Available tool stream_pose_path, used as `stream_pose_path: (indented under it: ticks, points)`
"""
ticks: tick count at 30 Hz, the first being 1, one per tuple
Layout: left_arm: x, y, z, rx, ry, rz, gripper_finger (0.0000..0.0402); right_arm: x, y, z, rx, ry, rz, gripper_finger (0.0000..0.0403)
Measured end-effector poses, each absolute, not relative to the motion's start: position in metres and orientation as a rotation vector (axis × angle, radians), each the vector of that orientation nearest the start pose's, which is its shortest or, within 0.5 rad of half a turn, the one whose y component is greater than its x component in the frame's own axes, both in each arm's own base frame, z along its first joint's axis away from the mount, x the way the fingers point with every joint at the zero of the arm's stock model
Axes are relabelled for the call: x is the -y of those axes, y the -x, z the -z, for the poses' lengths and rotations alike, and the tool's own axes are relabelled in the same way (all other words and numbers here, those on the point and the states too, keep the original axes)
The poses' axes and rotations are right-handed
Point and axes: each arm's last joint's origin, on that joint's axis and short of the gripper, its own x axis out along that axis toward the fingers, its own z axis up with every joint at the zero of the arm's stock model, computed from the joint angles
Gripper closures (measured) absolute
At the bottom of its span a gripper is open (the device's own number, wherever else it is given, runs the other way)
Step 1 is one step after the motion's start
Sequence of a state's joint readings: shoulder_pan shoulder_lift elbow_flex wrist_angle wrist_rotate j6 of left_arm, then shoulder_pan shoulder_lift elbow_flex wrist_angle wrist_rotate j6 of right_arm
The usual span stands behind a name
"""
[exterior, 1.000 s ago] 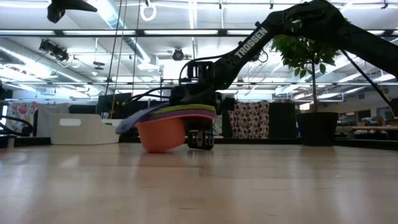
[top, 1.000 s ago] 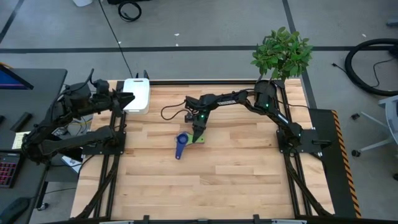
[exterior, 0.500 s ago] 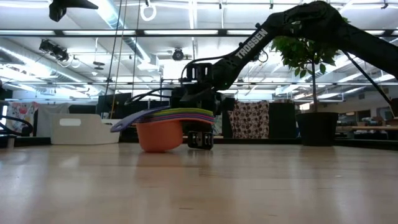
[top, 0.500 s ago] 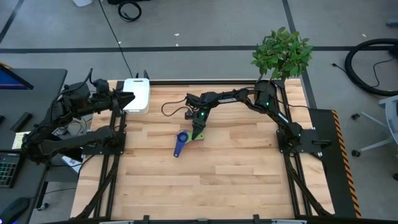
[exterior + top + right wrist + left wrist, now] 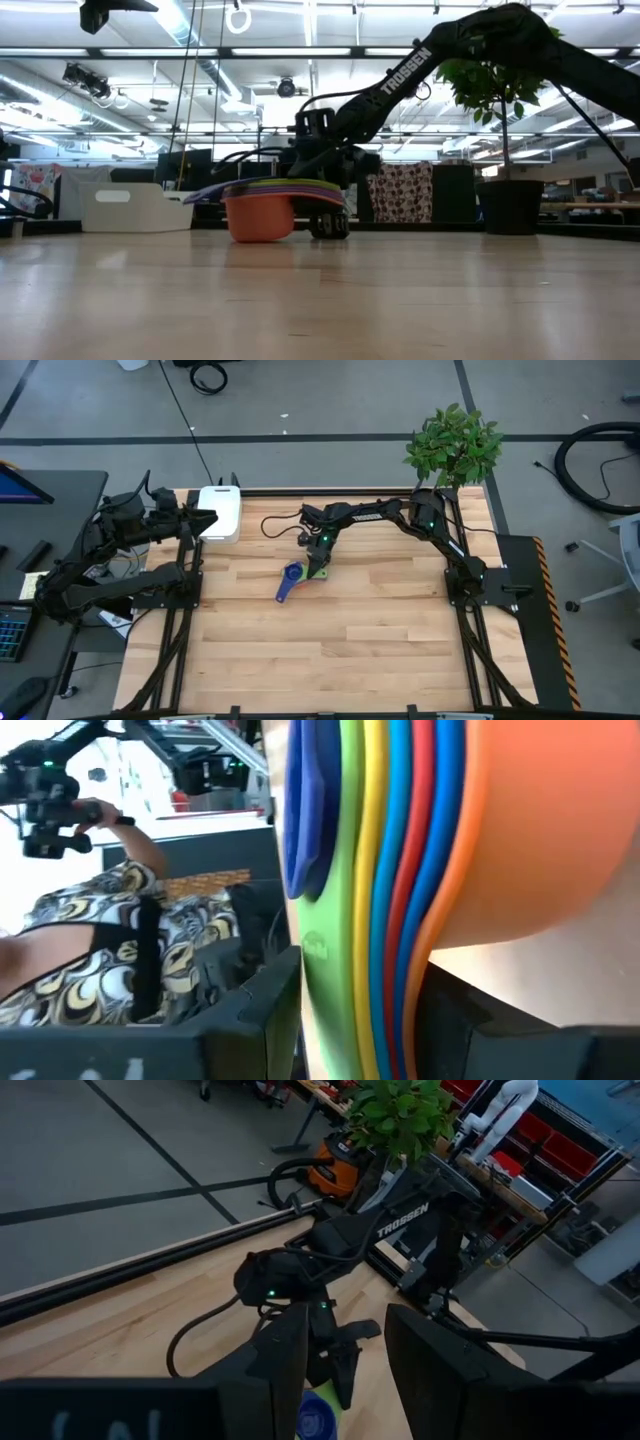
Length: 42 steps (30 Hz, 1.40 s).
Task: Nest measuring cups in basket
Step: Put the stacked of measuring cups into the white bin
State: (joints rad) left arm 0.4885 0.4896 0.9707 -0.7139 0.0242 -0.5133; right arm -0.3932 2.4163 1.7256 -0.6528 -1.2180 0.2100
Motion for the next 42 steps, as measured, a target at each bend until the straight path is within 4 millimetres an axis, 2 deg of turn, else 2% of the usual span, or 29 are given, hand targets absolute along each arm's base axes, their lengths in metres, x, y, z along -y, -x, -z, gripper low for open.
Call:
stream_pose_path:
  ticks: [12,21,28,35,42]
  points:
    - [-0.032,-0.063,-0.372,-0.104,0.561,-0.511,0.026,0.151,-0.429,-0.092,-1.121,-1.132,-0.535,0.0247]
    - [-0.033,-0.063,-0.373,-0.097,0.56,-0.51,0.026,0.158,-0.424,-0.092,-1.047,-1.255,-0.654,0.0247]
    - [-0.033,-0.063,-0.373,-0.097,0.56,-0.51,0.026,0.157,-0.422,-0.093,-1.076,-1.311,-0.643,0.0247]
    - [-0.033,-0.063,-0.373,-0.096,0.56,-0.51,0.026,0.154,-0.422,-0.091,-1.112,-1.242,-0.589,0.0248]
    - [-0.033,-0.063,-0.373,-0.096,0.56,-0.51,0.026,0.154,-0.422,-0.091,-1.093,-1.258,-0.619,0.0248]
